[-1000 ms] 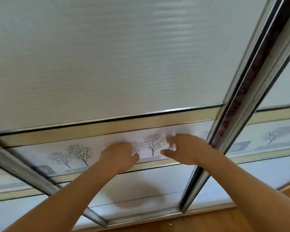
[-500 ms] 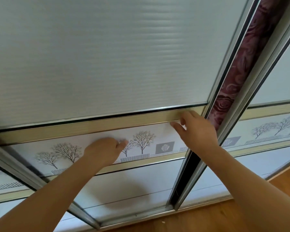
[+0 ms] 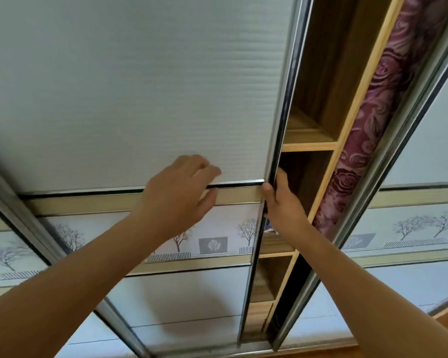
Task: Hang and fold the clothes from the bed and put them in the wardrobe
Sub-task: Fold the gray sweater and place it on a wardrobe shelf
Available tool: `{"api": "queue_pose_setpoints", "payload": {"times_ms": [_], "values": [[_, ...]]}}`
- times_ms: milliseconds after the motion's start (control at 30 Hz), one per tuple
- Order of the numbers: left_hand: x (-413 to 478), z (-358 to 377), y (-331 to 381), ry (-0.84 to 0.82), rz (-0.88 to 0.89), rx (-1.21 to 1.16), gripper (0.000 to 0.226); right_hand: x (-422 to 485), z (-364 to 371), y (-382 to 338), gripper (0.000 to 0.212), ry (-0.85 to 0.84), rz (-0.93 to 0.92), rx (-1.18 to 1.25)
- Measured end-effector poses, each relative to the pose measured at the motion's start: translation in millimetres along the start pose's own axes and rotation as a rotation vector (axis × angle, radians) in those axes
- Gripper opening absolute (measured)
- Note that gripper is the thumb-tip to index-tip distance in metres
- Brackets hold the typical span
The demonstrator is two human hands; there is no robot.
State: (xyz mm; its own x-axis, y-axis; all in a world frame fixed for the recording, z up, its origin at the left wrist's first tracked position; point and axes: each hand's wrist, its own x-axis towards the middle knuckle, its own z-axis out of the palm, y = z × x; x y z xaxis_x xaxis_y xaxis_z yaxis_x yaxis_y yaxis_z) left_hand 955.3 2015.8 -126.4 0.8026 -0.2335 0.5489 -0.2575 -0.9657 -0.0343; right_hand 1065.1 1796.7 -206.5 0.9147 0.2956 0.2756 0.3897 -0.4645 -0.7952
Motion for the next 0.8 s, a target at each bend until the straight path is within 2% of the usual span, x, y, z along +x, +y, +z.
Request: {"api": "queue_pose_setpoints", "payload": {"times_ms": [67, 167, 267, 367, 433, 600, 800], "values": [[25, -12, 2, 0.171, 0.083, 0.06, 0.042, 1, 9, -5, 0.042, -0.055, -0.014, 0.068], [62, -24, 3, 0.274, 0.154, 0.207, 0.054, 3, 26, -15, 0.036, -0.12, -0.035, 0.097], [92, -35, 0, 0.333, 0.243, 0.375, 0.068, 6, 41, -27, 0.041, -0.162, -0.056, 0.112], [105, -39, -16, 0.339, 0.2, 0.547, 0.08, 10, 57, -38, 0.034, -0.199, -0.094, 0.126], [101, -39, -30, 0.359, 0.161, 0.566, 0.076, 13, 69, -44, 0.033, -0.227, -0.11, 0.119], [82, -38, -61, 0.4, 0.145, 0.531, 0.041, 18, 100, -56, 0.03, -0.252, -0.167, 0.12], [58, -52, -100, 0.368, 0.114, 0.582, 0.037, 23, 137, -80, 0.014, -0.334, -0.208, 0.063]]}}
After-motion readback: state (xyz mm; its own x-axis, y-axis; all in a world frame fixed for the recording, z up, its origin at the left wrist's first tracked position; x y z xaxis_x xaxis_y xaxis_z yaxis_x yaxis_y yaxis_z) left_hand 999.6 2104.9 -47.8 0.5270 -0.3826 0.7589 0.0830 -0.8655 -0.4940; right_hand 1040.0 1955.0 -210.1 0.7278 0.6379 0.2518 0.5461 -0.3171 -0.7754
